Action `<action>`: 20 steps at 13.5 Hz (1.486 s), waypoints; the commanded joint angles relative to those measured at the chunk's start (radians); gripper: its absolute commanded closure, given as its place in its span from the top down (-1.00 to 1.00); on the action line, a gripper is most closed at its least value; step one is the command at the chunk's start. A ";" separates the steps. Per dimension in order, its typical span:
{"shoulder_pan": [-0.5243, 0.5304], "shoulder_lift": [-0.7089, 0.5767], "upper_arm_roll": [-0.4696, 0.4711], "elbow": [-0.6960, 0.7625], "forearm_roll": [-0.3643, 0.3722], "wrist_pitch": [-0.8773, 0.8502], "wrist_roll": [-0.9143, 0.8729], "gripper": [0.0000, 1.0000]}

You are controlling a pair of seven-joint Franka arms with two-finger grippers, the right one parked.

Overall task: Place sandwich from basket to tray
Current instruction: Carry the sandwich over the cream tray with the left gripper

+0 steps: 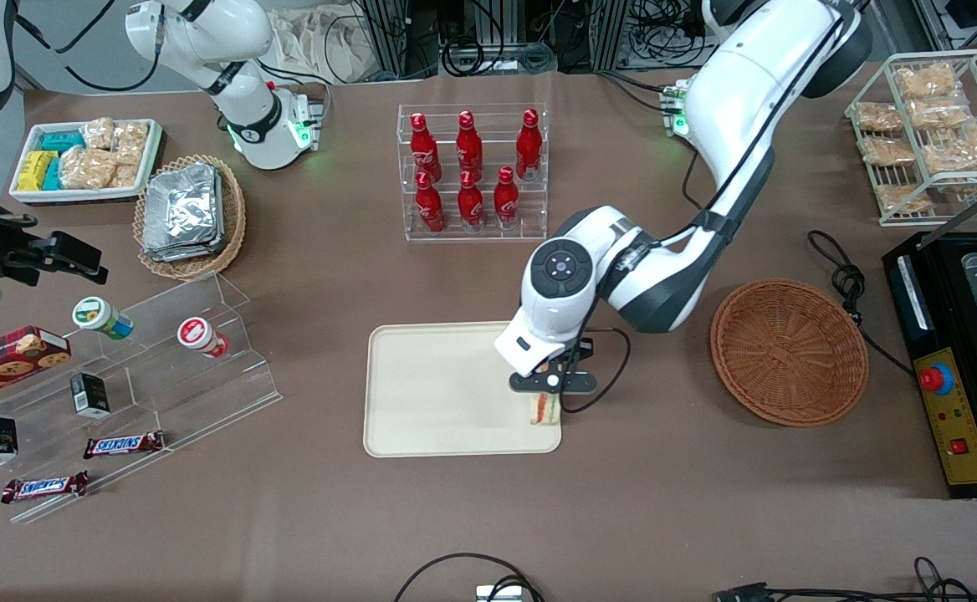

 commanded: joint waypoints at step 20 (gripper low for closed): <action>-0.088 0.146 0.007 0.032 0.139 0.086 -0.131 0.99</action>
